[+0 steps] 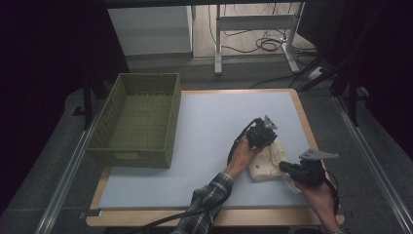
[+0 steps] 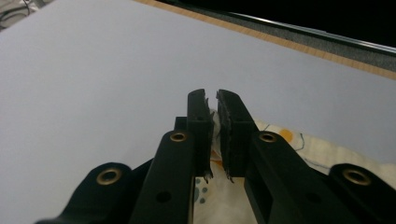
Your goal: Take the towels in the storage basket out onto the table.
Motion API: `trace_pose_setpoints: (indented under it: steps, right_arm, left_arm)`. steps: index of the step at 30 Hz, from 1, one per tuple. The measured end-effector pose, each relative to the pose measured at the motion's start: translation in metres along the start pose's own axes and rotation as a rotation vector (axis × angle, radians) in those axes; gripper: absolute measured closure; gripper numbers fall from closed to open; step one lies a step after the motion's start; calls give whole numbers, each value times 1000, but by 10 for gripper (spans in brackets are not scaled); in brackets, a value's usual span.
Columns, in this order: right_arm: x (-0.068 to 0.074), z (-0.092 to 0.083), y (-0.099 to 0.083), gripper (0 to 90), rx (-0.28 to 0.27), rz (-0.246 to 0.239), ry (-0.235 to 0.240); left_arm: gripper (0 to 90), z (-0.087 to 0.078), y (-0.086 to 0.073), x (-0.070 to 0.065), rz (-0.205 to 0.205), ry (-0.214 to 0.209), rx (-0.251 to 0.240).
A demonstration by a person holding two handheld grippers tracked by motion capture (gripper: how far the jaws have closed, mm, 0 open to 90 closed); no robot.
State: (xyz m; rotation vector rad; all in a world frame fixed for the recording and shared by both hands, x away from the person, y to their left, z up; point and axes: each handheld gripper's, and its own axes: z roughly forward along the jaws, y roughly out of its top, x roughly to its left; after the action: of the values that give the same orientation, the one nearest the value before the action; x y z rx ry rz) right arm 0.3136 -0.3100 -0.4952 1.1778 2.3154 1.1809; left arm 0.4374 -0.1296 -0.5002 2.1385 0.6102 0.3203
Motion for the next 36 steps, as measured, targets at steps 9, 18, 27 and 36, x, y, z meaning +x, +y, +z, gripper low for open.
trace_pose_setpoints:
  steps: [9,18,27,36]
  right_arm:
    - [-12,-2,-9,788,5,14,-47]
    - [-25,-24,-22,720,16,48,-98]
    - [-25,-27,-3,611,8,27,-118]
    - [-29,3,-9,445,100,34,-119]
  left_arm:
    - [467,-7,1,4,-43,-10,-38]
    - [387,-31,-12,19,-68,17,-14]
    - [410,-53,-39,29,-102,23,31]
    - [408,-46,-70,41,-151,43,101]
